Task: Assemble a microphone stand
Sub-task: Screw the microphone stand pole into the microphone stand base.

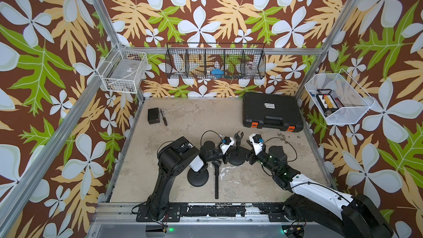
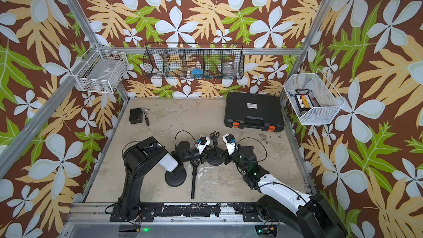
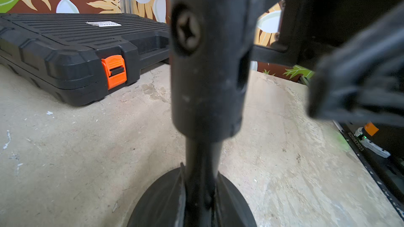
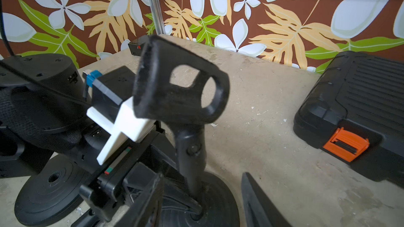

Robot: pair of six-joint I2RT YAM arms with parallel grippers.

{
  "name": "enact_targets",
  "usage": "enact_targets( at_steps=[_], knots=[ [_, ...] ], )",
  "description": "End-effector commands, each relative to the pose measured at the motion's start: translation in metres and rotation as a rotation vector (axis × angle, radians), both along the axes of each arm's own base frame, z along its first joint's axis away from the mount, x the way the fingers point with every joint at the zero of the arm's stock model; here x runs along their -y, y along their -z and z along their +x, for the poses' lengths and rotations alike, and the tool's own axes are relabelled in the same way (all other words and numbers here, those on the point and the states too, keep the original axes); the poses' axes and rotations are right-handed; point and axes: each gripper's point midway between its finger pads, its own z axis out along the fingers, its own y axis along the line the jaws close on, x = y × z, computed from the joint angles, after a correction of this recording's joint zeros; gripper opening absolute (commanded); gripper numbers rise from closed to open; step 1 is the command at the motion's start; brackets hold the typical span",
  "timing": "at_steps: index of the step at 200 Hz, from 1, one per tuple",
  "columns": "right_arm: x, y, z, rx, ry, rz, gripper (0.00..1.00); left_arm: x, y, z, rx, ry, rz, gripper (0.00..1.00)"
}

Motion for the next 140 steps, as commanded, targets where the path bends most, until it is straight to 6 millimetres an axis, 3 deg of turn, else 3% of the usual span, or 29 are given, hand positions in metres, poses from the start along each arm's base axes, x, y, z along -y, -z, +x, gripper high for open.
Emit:
enact_targets(
  at_steps=[1,51,140],
  knots=[
    [-0.014,-0.007,-0.012,0.038,-0.175,0.021,0.53,-0.002,0.013,0.000,-0.032,-0.017,0.045,0.15],
    [-0.028,-0.010,-0.002,0.079,-0.254,-0.048,0.50,-0.001,0.016,-0.002,-0.034,-0.013,0.053,0.15],
    [-0.033,-0.009,0.021,0.081,-0.234,-0.086,0.34,0.000,0.016,-0.002,-0.034,-0.006,0.056,0.14]
  ],
)
